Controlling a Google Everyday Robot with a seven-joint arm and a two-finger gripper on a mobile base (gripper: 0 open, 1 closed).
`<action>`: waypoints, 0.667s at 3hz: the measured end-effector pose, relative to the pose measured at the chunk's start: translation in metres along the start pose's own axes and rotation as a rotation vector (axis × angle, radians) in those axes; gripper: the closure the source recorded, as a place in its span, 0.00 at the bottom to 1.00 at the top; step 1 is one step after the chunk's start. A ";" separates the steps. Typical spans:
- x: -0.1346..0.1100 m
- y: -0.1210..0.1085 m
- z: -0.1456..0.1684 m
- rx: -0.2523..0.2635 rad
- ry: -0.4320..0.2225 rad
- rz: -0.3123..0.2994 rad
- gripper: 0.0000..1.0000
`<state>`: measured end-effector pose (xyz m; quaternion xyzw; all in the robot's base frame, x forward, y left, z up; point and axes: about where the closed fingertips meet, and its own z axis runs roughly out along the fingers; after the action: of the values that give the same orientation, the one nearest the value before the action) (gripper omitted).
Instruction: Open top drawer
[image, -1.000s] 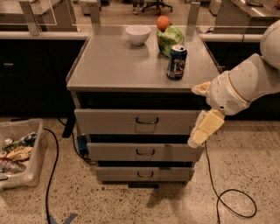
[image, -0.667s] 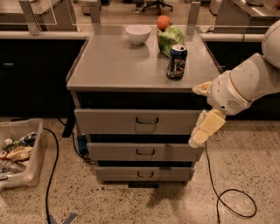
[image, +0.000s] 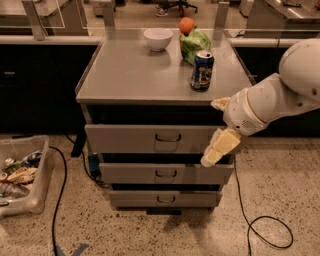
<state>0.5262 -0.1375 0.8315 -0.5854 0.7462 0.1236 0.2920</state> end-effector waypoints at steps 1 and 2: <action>-0.005 -0.015 0.033 0.000 -0.067 0.017 0.00; -0.006 -0.017 0.069 -0.040 -0.134 0.041 0.00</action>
Offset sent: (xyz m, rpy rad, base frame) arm 0.0524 0.0541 -0.0748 0.2291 0.0355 0.0220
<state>0.5635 -0.1011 0.7823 -0.5661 0.7343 0.1834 0.3267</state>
